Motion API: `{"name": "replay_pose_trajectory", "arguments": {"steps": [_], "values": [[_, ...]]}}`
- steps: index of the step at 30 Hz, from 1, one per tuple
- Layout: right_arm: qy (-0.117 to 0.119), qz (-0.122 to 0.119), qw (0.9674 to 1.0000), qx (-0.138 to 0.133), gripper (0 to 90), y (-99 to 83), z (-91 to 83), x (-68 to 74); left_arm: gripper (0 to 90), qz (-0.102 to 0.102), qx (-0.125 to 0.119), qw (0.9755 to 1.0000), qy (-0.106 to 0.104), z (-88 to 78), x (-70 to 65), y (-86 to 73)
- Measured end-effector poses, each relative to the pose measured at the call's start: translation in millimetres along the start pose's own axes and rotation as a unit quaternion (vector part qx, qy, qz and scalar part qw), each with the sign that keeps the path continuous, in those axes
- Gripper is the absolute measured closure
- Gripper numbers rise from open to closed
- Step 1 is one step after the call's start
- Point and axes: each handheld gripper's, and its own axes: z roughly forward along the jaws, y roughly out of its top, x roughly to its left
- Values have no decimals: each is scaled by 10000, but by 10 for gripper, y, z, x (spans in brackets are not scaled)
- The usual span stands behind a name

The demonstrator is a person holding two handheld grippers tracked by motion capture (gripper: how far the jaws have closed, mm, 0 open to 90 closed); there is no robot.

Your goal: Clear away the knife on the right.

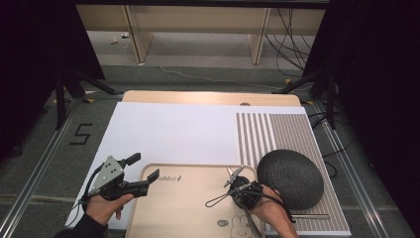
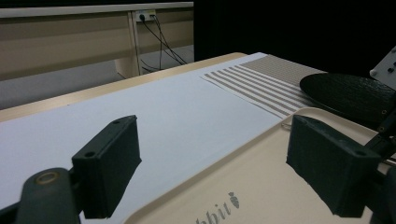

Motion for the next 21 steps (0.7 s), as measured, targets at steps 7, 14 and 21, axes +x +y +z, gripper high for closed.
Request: {"name": "replay_pose_trajectory", "arguments": {"steps": [7, 14, 21], "values": [[15, 102, 9999, 67, 900, -46, -17, -43, 166, -1, 0, 10000, 0, 0, 0, 0], [31, 208, 9997, 90, 900, -102, -32, -83, 166, 5, 6, 10000, -1, 3, -2, -1], [49, 282, 9995, 115, 900, -146, -49, -113, 167, 5, 8, 10000, -2, 3, -2, -1]]}}
